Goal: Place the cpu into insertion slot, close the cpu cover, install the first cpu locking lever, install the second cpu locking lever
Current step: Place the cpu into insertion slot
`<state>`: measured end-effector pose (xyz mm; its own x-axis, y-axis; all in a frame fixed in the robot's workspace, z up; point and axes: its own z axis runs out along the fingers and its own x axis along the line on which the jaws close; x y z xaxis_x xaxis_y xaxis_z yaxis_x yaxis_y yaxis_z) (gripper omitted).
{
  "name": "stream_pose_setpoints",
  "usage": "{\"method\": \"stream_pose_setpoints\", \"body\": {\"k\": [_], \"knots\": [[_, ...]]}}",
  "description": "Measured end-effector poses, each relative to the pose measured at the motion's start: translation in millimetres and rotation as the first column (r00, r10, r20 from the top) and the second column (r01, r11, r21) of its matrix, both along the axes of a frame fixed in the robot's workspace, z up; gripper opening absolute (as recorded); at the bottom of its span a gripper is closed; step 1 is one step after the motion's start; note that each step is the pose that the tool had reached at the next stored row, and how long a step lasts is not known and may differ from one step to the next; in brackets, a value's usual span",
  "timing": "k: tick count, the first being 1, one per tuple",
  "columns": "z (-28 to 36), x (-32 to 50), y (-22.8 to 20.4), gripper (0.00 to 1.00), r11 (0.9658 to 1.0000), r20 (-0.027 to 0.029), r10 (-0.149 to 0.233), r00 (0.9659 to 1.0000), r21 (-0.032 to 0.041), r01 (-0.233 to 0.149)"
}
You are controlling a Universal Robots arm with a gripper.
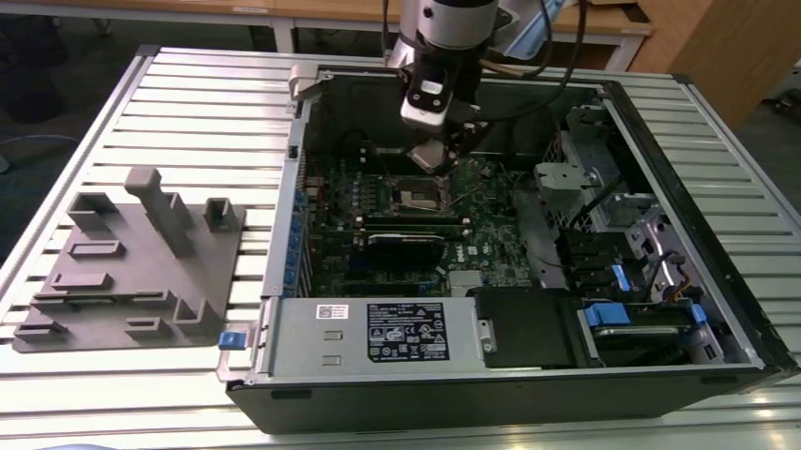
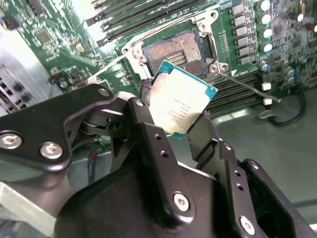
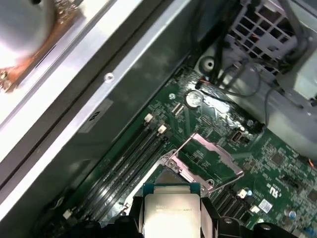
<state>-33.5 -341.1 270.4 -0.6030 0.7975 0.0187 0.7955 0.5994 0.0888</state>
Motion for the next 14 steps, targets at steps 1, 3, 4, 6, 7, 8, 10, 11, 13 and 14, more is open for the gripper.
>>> {"method": "stream_pose_setpoints", "body": {"k": [1,3,4,6,7,8,10,11,13,14], "knots": [[-0.1,0.0,0.0,0.54,0.9998,0.0000,-0.018,0.9998,0.0001,0.018],[-0.3,0.0,0.0,0.54,0.9985,0.0000,-0.056,0.9985,0.0001,0.056],[-0.4,0.0,0.0,0.54,0.9973,0.0000,-0.073,0.9973,0.0000,0.073],[-0.6,0.0,0.0,0.54,0.9940,0.0001,-0.109,0.9940,0.0001,0.109],[-0.7,0.0,0.0,0.54,0.9919,0.0000,-0.127,0.9919,0.0001,0.127],[-0.8,0.0,0.0,0.54,0.9894,0.0000,-0.145,0.9894,0.0000,0.145],[-1.1,0.0,0.0,0.54,0.9833,0.0001,-0.182,0.9833,0.0000,0.182],[-1.2,0.0,0.0,0.54,0.9801,0.0001,-0.199,0.9801,0.0001,0.199],[-1.5,0.0,0.0,0.54,0.9721,0.0000,-0.235,0.9721,0.0000,0.235],[-1.7,0.0,0.0,0.54,0.9676,0.0000,-0.252,0.9676,0.0000,0.252]]}}
